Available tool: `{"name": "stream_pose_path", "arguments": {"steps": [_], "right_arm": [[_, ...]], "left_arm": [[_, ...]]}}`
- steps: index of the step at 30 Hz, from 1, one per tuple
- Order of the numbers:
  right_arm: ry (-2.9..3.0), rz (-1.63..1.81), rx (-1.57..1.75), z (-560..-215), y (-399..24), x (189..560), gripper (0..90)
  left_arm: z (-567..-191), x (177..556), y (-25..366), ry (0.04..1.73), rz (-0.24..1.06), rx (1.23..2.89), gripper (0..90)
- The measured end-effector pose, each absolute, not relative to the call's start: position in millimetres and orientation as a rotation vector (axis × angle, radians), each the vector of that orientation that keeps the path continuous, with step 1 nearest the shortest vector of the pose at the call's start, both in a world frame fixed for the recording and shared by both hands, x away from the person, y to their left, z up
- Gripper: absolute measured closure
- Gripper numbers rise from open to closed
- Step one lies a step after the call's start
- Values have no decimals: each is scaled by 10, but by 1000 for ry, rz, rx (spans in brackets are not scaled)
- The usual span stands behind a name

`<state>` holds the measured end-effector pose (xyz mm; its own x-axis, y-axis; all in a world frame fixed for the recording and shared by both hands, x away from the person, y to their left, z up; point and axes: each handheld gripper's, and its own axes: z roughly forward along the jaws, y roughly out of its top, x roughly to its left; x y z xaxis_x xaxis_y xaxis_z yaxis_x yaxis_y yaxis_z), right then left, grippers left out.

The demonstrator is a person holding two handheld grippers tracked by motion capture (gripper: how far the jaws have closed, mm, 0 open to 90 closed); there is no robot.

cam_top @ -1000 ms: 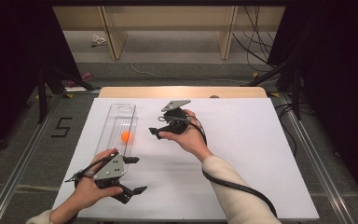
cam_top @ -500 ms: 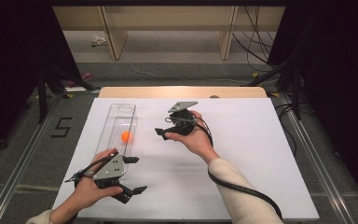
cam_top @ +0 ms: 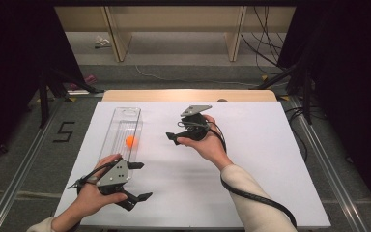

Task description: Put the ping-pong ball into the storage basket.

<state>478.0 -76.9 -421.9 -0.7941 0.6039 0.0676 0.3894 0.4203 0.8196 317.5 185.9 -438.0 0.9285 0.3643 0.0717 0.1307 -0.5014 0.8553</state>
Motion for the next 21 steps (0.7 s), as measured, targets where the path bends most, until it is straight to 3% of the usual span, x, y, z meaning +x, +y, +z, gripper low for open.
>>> {"name": "stream_pose_path", "arguments": {"steps": [21], "right_arm": [[2379,1299,947,-4208,-1219,4709,163]], "left_arm": [[-4383,3176,1856,355,298,2097,73]]}}
